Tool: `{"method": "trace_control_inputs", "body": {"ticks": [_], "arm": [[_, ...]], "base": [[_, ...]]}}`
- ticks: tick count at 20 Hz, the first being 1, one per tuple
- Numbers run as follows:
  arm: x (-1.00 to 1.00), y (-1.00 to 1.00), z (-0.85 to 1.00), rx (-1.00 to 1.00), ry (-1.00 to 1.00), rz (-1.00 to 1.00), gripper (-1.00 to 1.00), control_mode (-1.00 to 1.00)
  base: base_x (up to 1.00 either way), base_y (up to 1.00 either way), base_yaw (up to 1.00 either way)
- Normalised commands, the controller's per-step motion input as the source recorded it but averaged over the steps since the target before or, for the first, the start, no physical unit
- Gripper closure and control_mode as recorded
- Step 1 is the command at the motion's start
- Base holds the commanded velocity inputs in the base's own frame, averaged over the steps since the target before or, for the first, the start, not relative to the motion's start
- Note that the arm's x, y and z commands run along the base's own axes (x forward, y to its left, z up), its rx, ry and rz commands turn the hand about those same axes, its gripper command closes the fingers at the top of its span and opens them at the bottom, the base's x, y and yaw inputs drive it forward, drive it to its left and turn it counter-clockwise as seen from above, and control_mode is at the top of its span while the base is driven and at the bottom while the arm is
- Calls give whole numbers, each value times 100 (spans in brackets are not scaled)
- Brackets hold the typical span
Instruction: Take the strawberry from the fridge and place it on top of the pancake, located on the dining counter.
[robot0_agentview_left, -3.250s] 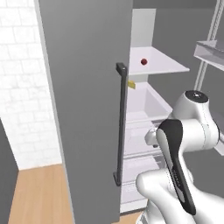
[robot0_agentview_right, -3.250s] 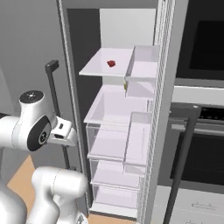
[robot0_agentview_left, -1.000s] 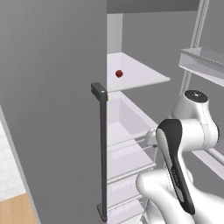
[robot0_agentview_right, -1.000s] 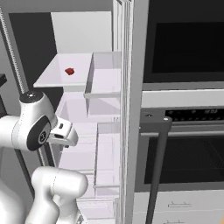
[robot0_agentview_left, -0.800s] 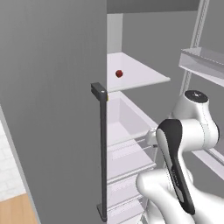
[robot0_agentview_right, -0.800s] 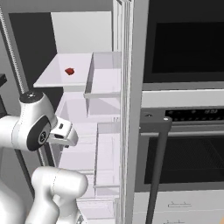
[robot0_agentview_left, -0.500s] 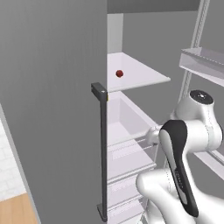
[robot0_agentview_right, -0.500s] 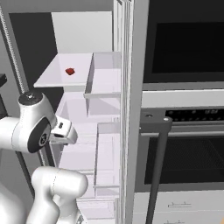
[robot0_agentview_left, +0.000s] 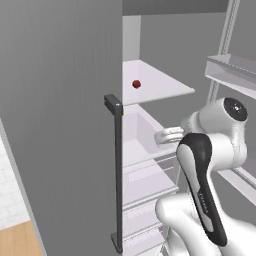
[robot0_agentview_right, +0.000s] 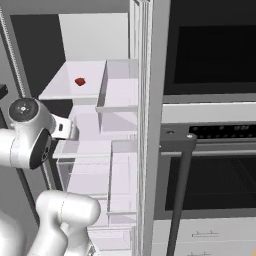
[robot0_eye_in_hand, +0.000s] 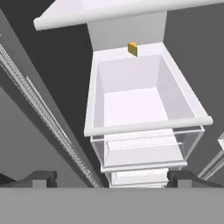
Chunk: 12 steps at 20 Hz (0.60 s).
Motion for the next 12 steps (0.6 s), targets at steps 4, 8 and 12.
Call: {"method": "trace_control_inputs", "body": {"ticks": [4, 8, 12], "arm": [[68, 4, 86, 3, -14, 6, -100, -100], [30, 1, 78, -1, -20, 0, -100, -100], [43, 3, 62, -10, -18, 0, -100, -100]], "base": [[0, 0, 0], [0, 0, 0], [0, 0, 0]]}}
